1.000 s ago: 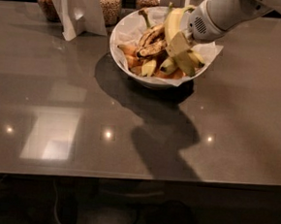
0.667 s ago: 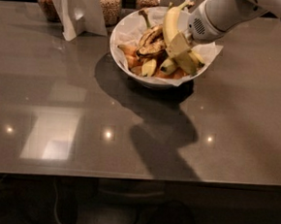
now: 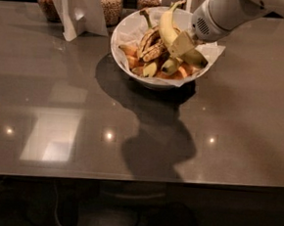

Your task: Pick banana from white bowl

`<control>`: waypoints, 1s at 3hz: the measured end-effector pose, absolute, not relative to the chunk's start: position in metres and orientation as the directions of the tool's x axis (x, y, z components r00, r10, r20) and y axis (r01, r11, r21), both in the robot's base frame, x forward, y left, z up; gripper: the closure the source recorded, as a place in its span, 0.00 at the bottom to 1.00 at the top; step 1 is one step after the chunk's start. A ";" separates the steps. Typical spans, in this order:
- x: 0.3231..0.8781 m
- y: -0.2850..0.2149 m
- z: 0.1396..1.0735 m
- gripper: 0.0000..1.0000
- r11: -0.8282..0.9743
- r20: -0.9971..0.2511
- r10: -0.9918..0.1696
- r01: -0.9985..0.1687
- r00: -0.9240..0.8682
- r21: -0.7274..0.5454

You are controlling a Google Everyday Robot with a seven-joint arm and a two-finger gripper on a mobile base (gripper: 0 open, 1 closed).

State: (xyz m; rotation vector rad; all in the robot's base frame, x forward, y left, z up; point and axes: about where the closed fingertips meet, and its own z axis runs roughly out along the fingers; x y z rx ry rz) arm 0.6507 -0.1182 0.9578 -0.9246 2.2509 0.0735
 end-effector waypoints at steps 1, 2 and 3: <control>0.634 -0.121 0.985 1.00 0.712 -0.661 -0.625 -0.651 -0.416 -0.264; 0.612 -0.130 1.011 1.00 0.679 -0.695 -0.640 -0.665 -0.328 -0.311; 0.589 -0.139 1.029 1.00 0.642 -0.714 -0.653 -0.685 -0.253 -0.345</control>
Offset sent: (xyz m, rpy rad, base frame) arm -0.0660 -0.0263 0.0840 0.0161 -0.2704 0.1649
